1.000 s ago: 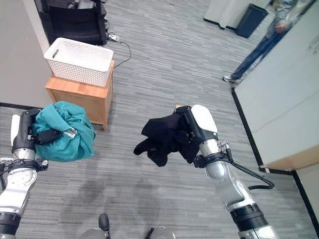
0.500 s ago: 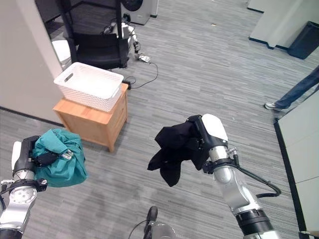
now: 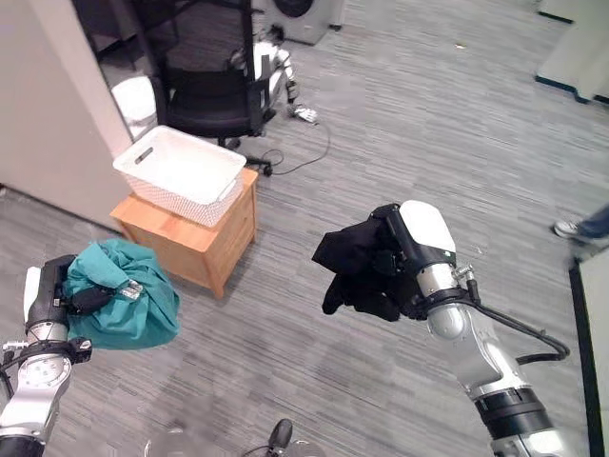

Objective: Pick up bed clothes into laundry basket.

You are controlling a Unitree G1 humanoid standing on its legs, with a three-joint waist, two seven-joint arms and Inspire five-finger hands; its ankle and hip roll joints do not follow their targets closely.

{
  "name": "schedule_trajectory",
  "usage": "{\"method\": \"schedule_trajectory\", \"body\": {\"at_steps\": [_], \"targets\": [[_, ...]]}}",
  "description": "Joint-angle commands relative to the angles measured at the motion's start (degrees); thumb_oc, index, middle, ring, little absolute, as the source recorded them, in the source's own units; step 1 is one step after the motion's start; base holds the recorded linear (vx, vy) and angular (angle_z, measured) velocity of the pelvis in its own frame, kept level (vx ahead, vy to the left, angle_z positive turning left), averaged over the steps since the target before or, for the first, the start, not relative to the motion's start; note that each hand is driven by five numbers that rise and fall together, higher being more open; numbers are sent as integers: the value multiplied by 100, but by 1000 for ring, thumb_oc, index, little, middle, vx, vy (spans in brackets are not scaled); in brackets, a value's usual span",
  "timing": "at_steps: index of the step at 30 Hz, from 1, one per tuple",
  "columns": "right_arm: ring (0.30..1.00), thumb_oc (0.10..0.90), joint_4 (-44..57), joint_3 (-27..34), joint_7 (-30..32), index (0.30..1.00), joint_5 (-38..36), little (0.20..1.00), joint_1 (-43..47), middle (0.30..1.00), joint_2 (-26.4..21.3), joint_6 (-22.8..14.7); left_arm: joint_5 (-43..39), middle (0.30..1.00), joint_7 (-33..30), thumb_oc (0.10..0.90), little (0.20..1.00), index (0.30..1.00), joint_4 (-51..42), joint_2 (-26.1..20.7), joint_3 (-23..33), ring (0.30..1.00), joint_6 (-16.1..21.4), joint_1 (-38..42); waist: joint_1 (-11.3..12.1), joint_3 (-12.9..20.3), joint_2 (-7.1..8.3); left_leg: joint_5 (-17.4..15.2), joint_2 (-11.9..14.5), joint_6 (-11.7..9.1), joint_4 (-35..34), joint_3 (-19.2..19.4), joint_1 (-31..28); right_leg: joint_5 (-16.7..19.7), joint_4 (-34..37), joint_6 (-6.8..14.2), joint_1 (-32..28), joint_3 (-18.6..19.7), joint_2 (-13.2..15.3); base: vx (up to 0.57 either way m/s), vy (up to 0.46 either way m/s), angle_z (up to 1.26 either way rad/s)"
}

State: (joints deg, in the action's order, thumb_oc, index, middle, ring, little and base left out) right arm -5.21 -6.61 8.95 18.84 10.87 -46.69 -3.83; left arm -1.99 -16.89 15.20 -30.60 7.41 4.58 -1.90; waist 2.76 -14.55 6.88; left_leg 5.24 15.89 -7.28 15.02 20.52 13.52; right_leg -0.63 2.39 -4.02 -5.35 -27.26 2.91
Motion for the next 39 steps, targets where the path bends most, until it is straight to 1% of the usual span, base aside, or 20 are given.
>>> {"method": "schedule_trajectory", "body": {"at_steps": [1,2,3,5,7,11,13,14,15,18,20,22,23,24,25,26,27,29,34,39], "targets": [[300,400,77,842,630,300,-264,300,655,300,-610,-241,-1,300,-219,400,300,300,-740,-776,448,300,592,485,-47,53,54,-147,167,-241,-168,246,-228,-585,261,1026,-511,201,307,182,24,21],[300,400,81,868,638,300,-266,300,631,300,-620,-246,4,300,-220,400,300,300,-745,-770,433,300,589,495,-32,52,56,-119,156,-275,-242,235,-270,-623,261,1011,-522,219,298,182,66,14],[300,400,84,932,698,300,-220,300,578,300,-646,-257,33,300,-226,400,300,300,-776,-757,413,300,588,507,-28,49,23,74,203,-282,-426,459,-210,-694,261,1004,-632,171,223,177,68,-1],[300,400,107,956,692,300,-185,300,526,300,-654,-264,33,300,-206,400,300,300,-778,-739,379,300,585,518,-37,55,9,207,286,-244,-481,687,-198,-726,261,994,-738,103,173,199,101,4],[300,400,168,916,653,300,-105,300,530,300,-661,-277,28,300,-132,400,300,300,-846,-726,310,300,567,522,-39,99,10,175,325,-185,-608,875,-355,-783,261,1013,-886,92,145,197,117,11],[300,400,277,811,640,300,-16,300,631,300,-610,-317,42,300,-77,400,300,300,-908,-719,237,300,550,513,-3,215,91,184,232,-99,-793,848,-501,-786,232,1065,-1005,96,195,168,112,13],[300,400,368,705,618,300,73,300,714,300,-525,-358,37,300,-72,400,300,300,-940,-722,197,300,549,526,55,280,189,100,138,-6,-836,823,-579,-749,107,1114,-1055,98,267,195,138,8],[300,400,482,642,574,300,135,300,750,300,-407,-396,9,300,-32,400,300,300,-972,-788,184,300,544,548,85,367,286,-27,12,127,-978,847,-784,-740,-389,1230,-971,75,387,258,204,6],[300,400,507,630,575,300,147,300,747,300,-327,-397,2,300,-25,400,300,300,-973,-830,167,300,531,570,67,388,323,-106,-48,186,-1075,850,-930,-688,-753,1336,-851,50,465,246,231,3],[300,400,649,670,590,300,225,300,782,300,-217,-384,56,300,-42,400,300,300,-957,-933,126,300,455,621,-155,354,376,-355,-276,398,-1407,839,-1413,-192,-2341,1803,-239,193,941,165,192,13],[300,400,806,697,614,300,240,300,826,300,-175,-417,74,300,-82,400,300,300,-956,-924,103,300,436,663,-257,366,400,-436,-329,468,-1577,778,-1616,-49,-2850,1874,139,339,1161,172,69,32],[300,400,920,707,598,300,227,300,837,300,-156,-447,74,300,-80,400,300,300,-966,-916,103,300,442,673,-271,375,405,-339,-277,493,-1619,913,-1633,1,-2738,1781,229,198,1254,168,-61,39],[300,400,1070,572,530,300,213,300,945,300,-212,-506,35,300,-39,400,300,300,-933,-848,-12,300,459,703,-303,392,422,-458,-297,331,-1782,543,-1786,-360,-1945,1631,364,378,1277,285,-120,29],[300,400,1104,513,500,300,205,300,1008,300,-249,-502,14,300,-18,400,300,300,-907,-814,-64,300,466,714,-346,401,417,-472,-302,284,-1803,424,-1820,-341,-1462,1580,448,540,1178,354,-154,9],[300,400,1127,407,467,300,188,300,1111,300,-298,-491,-21,300,4,400,300,300,-855,-795,-137,300,472,761,-388,399,432,-403,-310,278,-1764,429,-1792,-166,-972,1538,513,667,1100,103,-89,30],[300,400,1117,391,469,300,186,300,1130,300,-302,-489,-23,300,3,400,300,300,-844,-792,-134,300,477,767,-395,401,421,-407,-300,274,-1764,429,-1791,-137,-914,1537,486,660,1081,249,-112,62],[300,400,1086,192,465,300,180,300,1347,300,-367,-449,-75,300,14,400,300,300,-736,-768,-306,300,485,913,-470,409,471,-502,-347,218,-1828,152,-1892,99,-327,1630,721,1265,1005,342,-99,83],[300,400,1012,-82,469,300,232,300,1677,300,-395,-380,-107,300,-11,400,300,300,-653,-764,-371,300,508,983,-441,410,465,-582,-326,168,-1869,-62,-2018,312,-46,1718,829,1505,1047,346,-129,92],[300,400,721,-582,423,300,343,300,2339,300,-362,-225,-172,300,20,400,300,300,-568,-672,-371,300,508,911,-360,599,582,-711,-429,139,-1791,-266,-2106,582,186,1730,615,1382,1188,195,-56,84],[300,400,323,-1053,380,300,266,300,2916,300,-356,-128,-329,300,39,400,300,300,-319,-606,-379,300,485,806,-205,719,550,-663,-398,61,-1857,-445,-2095,574,234,1697,391,1190,1157,143,-47,46]]}}
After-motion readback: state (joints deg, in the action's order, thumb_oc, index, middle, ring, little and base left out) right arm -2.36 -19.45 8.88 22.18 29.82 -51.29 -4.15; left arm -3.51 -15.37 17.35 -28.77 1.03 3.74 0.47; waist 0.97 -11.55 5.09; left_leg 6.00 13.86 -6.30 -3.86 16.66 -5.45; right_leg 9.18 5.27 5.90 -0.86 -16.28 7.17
